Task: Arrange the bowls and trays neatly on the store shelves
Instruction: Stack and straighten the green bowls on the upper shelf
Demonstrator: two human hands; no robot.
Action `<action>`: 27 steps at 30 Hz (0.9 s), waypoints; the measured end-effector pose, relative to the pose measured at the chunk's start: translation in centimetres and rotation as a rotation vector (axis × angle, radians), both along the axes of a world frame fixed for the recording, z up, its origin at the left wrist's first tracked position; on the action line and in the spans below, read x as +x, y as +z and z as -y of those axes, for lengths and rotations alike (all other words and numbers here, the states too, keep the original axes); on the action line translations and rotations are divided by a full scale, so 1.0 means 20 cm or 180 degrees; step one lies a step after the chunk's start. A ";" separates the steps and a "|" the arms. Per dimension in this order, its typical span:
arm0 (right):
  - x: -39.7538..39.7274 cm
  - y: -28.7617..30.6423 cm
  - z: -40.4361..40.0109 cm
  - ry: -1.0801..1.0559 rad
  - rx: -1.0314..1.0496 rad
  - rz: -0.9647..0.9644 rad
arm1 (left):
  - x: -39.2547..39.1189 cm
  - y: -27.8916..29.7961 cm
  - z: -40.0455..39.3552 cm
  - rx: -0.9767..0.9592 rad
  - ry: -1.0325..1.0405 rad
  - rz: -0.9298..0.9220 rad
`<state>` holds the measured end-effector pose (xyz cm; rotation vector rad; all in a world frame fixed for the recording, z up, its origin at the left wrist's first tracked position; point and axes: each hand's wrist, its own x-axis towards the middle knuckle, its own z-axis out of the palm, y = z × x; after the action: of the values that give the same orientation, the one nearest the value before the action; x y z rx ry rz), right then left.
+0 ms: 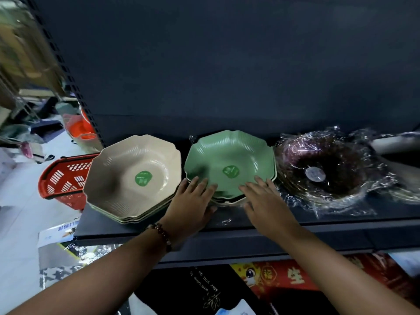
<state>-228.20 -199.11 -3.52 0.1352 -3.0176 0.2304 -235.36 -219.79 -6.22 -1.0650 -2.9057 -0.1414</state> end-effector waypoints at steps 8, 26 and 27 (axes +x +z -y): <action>-0.01 -0.01 -0.02 -0.0118 -0.0223 -0.0036 | -0.06 -0.02 0.00 0.0204 -0.0105 -0.0197; -0.01 0.17 0.02 -0.0316 -0.1118 -0.0253 | 0.02 0.02 0.07 0.2236 0.0579 0.1026; -0.01 0.19 0.02 -0.0329 -0.1197 -0.0255 | 0.03 0.03 0.08 0.2340 0.0642 0.1084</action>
<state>-228.49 -199.58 0.24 -0.0436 -2.8289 0.7523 -234.84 -221.33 -5.68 -0.6534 -2.7729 -1.3614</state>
